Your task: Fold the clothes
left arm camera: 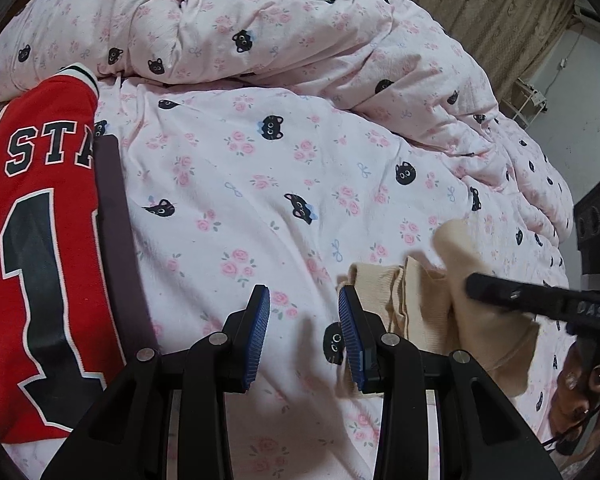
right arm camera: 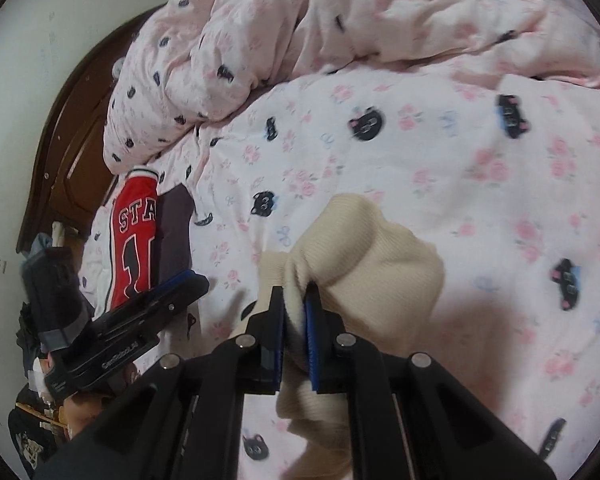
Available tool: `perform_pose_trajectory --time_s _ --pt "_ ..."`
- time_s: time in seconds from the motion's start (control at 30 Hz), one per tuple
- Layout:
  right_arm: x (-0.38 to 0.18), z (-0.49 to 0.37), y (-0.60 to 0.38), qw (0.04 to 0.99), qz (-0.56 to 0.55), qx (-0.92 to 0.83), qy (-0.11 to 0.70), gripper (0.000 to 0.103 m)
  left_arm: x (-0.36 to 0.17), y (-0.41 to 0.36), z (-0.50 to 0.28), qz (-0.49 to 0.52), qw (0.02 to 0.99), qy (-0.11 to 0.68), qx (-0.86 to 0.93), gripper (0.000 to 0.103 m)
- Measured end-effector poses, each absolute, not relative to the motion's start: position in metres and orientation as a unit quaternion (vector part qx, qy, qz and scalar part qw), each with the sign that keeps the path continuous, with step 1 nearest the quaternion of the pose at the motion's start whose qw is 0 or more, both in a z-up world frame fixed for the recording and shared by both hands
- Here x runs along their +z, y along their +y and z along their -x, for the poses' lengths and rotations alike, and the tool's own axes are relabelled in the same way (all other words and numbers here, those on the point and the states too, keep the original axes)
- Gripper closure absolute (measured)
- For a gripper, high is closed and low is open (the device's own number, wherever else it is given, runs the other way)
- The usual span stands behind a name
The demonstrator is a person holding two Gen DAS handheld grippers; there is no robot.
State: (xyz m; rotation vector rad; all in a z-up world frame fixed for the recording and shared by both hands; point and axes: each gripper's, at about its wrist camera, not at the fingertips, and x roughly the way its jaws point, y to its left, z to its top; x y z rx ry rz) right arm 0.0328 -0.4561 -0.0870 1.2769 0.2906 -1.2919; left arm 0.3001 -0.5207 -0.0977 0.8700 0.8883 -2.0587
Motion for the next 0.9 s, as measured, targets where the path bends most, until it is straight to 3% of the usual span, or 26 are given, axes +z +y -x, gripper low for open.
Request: perform_pose_trajectory --time_s 0.27,0.37,0.43,0.47,0.7,0.9 --pt "-0.117 -0.078 -0.49 0.597 -0.55 -0.553 0.189 0.093 -0.097 -0.526 -0.308 -0.33 0.362 0.356 -0.796 0.072" --pt "-0.124 -0.08 -0.491 0.598 -0.56 -0.543 0.183 0.084 -0.097 -0.526 -0.308 -0.33 0.361 0.356 -0.796 0.072" --pt "-0.121 -0.08 -0.488 0.614 -0.566 -0.524 0.168 0.062 -0.097 -0.526 -0.308 -0.331 0.361 0.356 -0.796 0.072" --pt "-0.117 -0.081 -0.487 0.625 -0.565 -0.514 0.161 0.058 -0.097 -0.526 -0.308 -0.331 0.361 0.356 -0.796 0.072" --pt "-0.067 -0.082 -0.456 0.67 -0.506 -0.523 0.144 0.057 -0.096 -0.525 -0.308 -0.332 0.36 0.356 -0.796 0.071" --pt "-0.091 -0.102 -0.434 0.679 -0.505 -0.493 0.203 0.057 -0.096 -0.517 -0.297 -0.341 0.338 0.348 -0.805 0.071"
